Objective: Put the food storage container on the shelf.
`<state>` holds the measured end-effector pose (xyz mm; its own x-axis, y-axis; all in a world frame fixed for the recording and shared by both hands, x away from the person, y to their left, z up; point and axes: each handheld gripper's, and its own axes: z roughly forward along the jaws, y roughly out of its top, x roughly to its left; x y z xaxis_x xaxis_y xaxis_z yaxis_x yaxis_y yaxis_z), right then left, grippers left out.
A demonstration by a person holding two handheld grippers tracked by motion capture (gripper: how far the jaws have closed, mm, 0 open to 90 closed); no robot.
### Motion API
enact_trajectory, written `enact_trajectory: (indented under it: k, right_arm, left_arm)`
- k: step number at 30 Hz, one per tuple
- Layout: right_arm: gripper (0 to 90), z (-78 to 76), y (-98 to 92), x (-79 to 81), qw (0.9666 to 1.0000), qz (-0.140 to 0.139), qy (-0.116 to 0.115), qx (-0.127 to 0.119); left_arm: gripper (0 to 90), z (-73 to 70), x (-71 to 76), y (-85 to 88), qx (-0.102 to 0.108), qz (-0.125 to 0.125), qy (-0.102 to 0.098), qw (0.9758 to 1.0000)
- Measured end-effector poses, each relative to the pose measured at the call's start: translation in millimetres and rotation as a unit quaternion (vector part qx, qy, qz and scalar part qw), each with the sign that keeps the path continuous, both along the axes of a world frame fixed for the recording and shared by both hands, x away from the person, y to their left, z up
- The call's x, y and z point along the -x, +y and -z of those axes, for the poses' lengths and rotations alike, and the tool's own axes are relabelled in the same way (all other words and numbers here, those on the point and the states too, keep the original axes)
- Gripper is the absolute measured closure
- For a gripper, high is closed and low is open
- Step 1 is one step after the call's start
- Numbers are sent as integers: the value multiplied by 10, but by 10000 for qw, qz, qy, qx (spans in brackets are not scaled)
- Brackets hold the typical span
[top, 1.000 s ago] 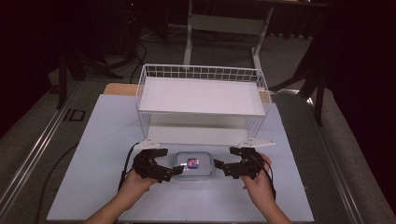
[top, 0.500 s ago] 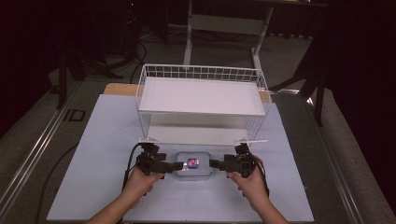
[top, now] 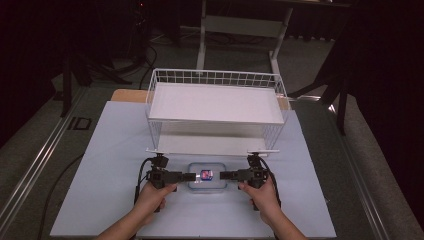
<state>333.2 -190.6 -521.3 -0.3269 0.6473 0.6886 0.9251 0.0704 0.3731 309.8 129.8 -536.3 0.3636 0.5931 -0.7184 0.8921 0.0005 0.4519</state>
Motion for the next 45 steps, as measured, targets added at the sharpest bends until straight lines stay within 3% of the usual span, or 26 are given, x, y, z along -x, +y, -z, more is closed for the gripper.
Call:
enact_trajectory:
  k: [2,8,11,16,20,25,31,38,45]
  right_arm:
    - [292,10,14,-9,10000,0,72,-35]
    - [367,40,19,-35,9991,59,328,-248]
    - [445,38,29,-24,9992,42,332,-231]
    - [448,33,36,-15,9989,45,400,-232]
    - [448,32,37,-23,9989,-18,432,-198]
    - [446,41,44,3,9986,126,440,-260]
    - [446,37,50,41,9990,174,331,-242]
    - [452,-14,73,151,9998,173,6,-105]
    - [457,-62,89,215,9998,155,-90,24]
  left_arm:
    - [246,31,3,10,228,11,112,9997]
    - [325,60,-13,6,445,92,278,9986]
    - [355,65,-16,-10,447,154,317,9984]
    - [430,99,-12,8,461,42,456,9979]
    - [445,56,-21,-1,319,168,461,9983]
    - [447,36,-19,-18,246,151,488,9984]
    - [445,14,9,-38,148,105,420,9990]
    - [469,-35,94,-67,38,17,219,9998]
    - [485,-86,145,-90,-61,-57,163,9998]
